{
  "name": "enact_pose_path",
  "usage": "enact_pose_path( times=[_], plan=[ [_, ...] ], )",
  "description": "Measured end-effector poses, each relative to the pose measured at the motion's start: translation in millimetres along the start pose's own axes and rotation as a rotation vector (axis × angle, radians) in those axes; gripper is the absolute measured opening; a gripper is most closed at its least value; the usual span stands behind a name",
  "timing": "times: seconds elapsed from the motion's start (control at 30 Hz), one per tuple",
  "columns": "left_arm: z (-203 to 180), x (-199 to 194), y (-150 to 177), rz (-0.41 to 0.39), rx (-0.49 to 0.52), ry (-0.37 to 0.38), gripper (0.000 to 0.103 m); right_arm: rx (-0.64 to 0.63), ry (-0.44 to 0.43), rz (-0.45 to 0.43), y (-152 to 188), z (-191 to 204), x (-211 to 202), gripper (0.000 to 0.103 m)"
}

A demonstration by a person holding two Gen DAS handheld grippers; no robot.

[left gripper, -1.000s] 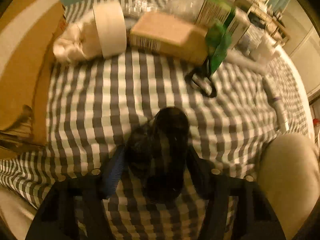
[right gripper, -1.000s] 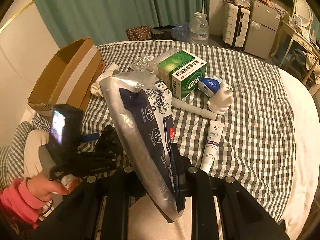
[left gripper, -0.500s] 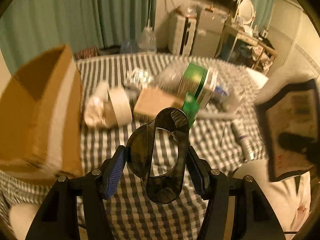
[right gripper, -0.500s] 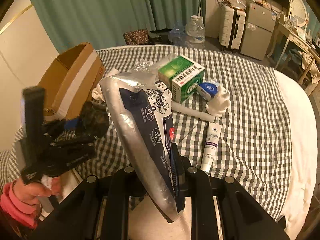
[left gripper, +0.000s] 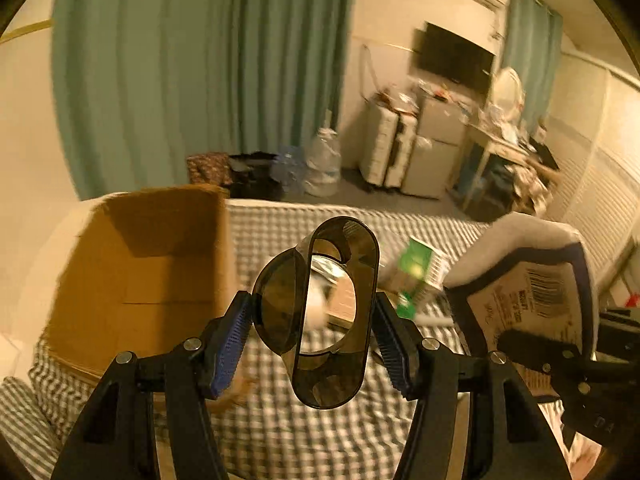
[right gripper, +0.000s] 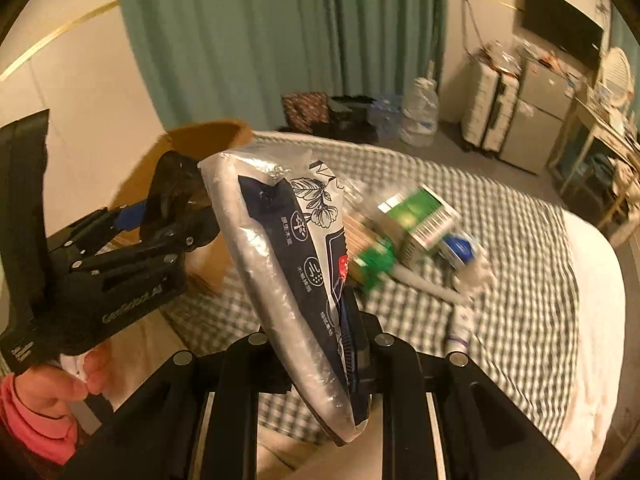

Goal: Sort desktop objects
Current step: 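Carry the black mug into the cardboard box and open the left tool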

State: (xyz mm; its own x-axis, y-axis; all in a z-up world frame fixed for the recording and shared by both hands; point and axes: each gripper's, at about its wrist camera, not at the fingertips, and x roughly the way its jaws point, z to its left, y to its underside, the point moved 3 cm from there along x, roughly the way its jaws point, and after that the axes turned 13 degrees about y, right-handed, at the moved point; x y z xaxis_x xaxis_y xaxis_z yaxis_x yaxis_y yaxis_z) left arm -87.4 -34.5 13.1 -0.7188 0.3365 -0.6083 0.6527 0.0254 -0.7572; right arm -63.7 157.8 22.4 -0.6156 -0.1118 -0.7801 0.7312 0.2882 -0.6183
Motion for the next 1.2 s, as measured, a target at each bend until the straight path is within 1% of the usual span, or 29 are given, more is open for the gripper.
enact_pose_path(
  times=[0.13, 0.23, 0.3, 0.43, 0.57, 0.63, 0.67, 0.7, 0.73, 0.8, 0.83, 0.87, 0.97, 1.1, 1.2],
  plan=[
    [44, -17, -13, -0.012, -0.044, -0.062, 0.061, -0.048, -0.063, -0.031, -29, 40, -2, 0.018],
    [79, -29, -15, -0.015, -0.059, -0.121, 0.061, -0.083, -0.12, -0.043, -49, 75, 5, 0.018],
    [103, -31, -15, -0.003, -0.068, -0.16, 0.061, -0.098, -0.155, -0.046, -59, 98, 12, 0.018],
    [137, -28, -10, 0.023, -0.102, -0.182, 0.061, -0.107, -0.214, -0.034, -79, 138, 35, 0.018],
    [160, -20, -7, 0.038, -0.118, -0.187, 0.061, -0.112, -0.23, -0.004, -93, 166, 62, 0.018],
    [169, -16, -6, 0.045, -0.124, -0.196, 0.063, -0.112, -0.241, 0.012, -99, 178, 74, 0.018],
    [174, -13, -5, 0.055, -0.131, -0.215, 0.067, -0.108, -0.242, 0.014, -102, 181, 78, 0.019],
    [173, -8, -6, 0.063, -0.136, -0.226, 0.074, -0.099, -0.238, 0.015, -106, 183, 82, 0.019],
    [178, -5, -4, 0.071, -0.145, -0.232, 0.078, -0.081, -0.232, 0.011, -111, 187, 87, 0.02],
    [184, -6, -2, 0.073, -0.157, -0.242, 0.082, -0.064, -0.245, 0.007, -120, 192, 92, 0.04],
    [187, -6, 0, 0.074, -0.163, -0.253, 0.085, -0.044, -0.246, 0.002, -126, 192, 95, 0.06],
    [190, -7, 2, 0.078, -0.169, -0.26, 0.088, -0.023, -0.243, -0.005, -130, 193, 95, 0.067],
    [193, -10, 5, 0.083, -0.193, -0.256, 0.089, 0.007, -0.247, -0.024, -136, 192, 94, 0.067],
    [192, -13, 9, 0.093, -0.215, -0.256, 0.089, 0.002, -0.183, -0.022, -129, 185, 90, 0.067],
    [180, -18, 8, 0.086, -0.215, -0.249, 0.091, 0.016, -0.154, -0.016, -118, 164, 82, 0.067]
  ],
)
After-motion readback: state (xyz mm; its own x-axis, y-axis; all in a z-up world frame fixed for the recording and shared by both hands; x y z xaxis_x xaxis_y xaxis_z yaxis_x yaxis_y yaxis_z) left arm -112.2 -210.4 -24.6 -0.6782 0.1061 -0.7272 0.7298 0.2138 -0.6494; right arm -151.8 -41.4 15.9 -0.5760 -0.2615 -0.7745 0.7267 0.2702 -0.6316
